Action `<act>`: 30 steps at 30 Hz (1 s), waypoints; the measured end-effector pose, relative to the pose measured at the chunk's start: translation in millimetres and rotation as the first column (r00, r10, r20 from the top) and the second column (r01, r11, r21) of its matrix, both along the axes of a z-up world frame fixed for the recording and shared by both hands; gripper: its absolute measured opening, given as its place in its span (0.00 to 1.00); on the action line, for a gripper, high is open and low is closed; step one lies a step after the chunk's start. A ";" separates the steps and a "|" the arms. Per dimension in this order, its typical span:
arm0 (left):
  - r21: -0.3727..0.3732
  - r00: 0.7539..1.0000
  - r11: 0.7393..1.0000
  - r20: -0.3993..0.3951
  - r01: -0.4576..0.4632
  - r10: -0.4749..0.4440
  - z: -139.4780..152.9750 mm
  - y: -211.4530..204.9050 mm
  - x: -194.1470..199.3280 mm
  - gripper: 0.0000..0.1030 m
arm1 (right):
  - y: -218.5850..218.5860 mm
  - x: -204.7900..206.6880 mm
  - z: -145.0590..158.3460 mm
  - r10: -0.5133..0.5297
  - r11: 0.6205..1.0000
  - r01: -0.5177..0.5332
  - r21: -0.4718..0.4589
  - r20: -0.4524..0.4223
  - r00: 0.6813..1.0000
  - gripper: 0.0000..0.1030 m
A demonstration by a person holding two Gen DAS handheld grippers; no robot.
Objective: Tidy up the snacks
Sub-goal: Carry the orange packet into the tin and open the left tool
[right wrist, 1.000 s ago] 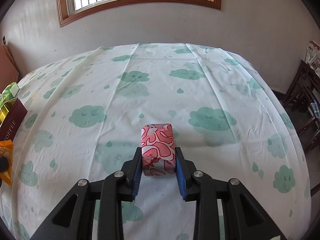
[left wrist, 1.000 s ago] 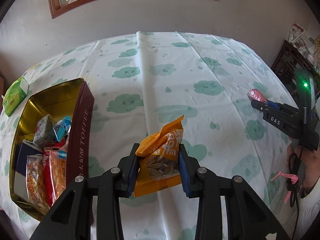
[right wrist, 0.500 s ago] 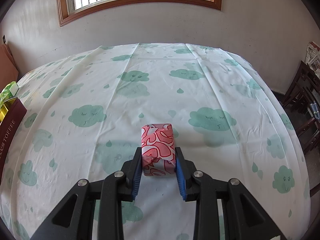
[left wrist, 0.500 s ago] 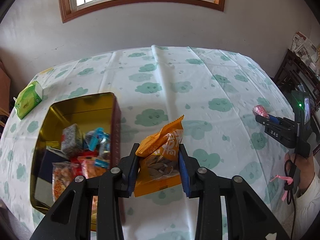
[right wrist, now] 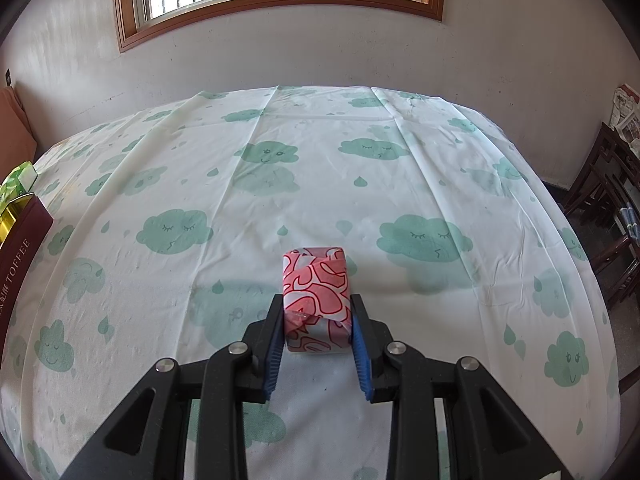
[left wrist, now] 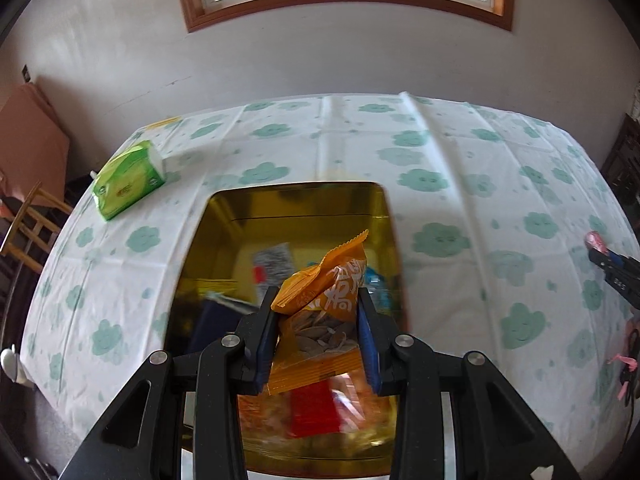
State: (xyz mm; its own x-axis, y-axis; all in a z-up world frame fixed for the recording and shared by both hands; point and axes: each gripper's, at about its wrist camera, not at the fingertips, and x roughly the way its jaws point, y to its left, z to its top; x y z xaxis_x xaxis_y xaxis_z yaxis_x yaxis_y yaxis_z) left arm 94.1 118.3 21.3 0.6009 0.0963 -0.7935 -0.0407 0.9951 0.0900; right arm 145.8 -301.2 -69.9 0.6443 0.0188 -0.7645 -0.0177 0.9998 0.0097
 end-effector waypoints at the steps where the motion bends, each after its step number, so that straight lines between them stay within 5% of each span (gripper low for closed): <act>1: 0.009 1.000 1.000 -0.001 -0.014 0.014 -0.5 6.6 2.1 0.31 | -0.4 0.0 -0.1 0.000 1.000 0.000 -0.001 0.000 1.000 0.30; 21: 0.043 0.996 0.997 -0.070 -0.059 0.062 -38.9 41.2 15.6 0.33 | 0.5 0.2 0.1 0.000 1.000 0.000 -0.006 -0.001 1.000 0.30; 27: 0.053 0.995 0.997 -0.075 -0.059 0.063 -41.3 38.9 17.2 0.39 | -0.5 0.2 0.2 0.000 1.000 0.000 -0.007 -0.001 1.000 0.30; 30: 0.067 0.994 0.995 -0.076 -0.069 0.074 -41.7 38.5 17.8 0.52 | 0.4 0.3 0.3 0.000 1.000 0.000 -0.008 -0.001 1.000 0.30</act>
